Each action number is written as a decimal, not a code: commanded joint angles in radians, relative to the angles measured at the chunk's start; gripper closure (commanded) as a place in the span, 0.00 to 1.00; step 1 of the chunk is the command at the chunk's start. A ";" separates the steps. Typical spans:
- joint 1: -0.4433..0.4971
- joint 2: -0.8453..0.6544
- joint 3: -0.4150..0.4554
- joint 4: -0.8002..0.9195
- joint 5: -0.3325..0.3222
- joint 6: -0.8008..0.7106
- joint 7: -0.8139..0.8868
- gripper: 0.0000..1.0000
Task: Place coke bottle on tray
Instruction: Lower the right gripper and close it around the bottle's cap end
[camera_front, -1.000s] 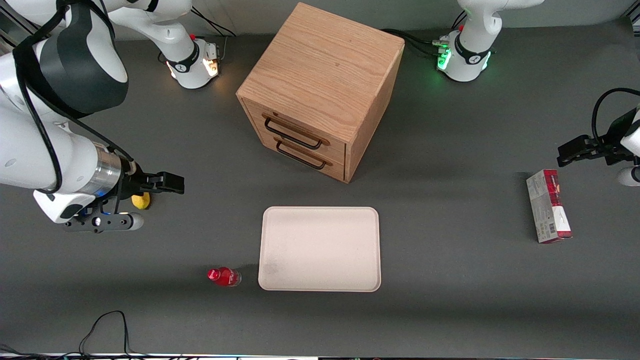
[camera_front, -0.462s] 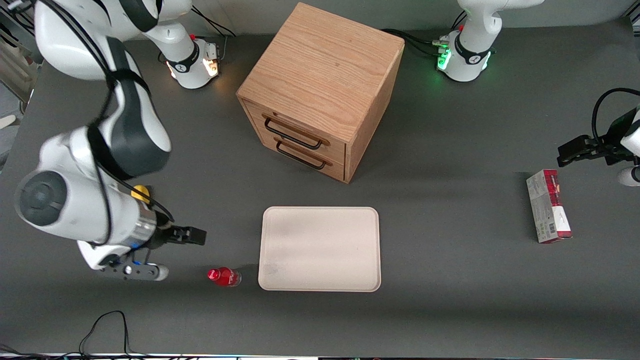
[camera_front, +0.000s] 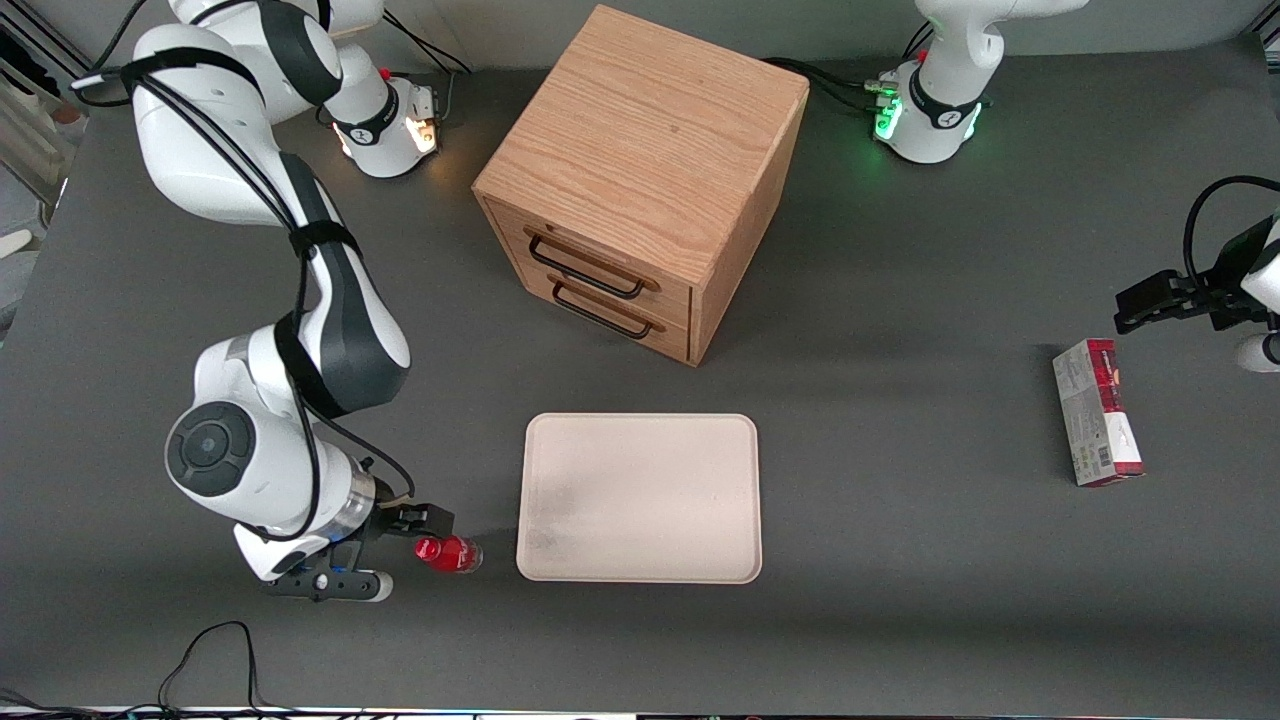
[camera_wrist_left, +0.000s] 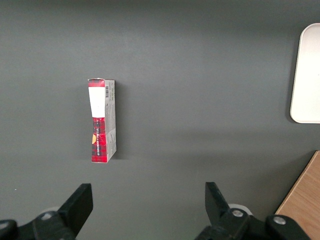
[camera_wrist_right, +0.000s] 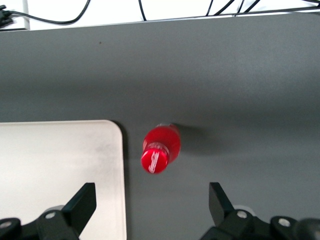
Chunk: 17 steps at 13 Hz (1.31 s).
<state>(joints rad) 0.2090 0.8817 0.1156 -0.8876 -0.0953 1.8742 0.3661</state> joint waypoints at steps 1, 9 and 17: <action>0.007 0.060 -0.001 0.053 -0.049 0.042 0.027 0.00; 0.018 0.097 0.004 0.050 -0.096 0.071 0.025 0.00; 0.018 0.099 0.012 0.050 -0.095 0.079 0.088 1.00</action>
<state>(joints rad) 0.2209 0.9575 0.1192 -0.8759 -0.1622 1.9469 0.4064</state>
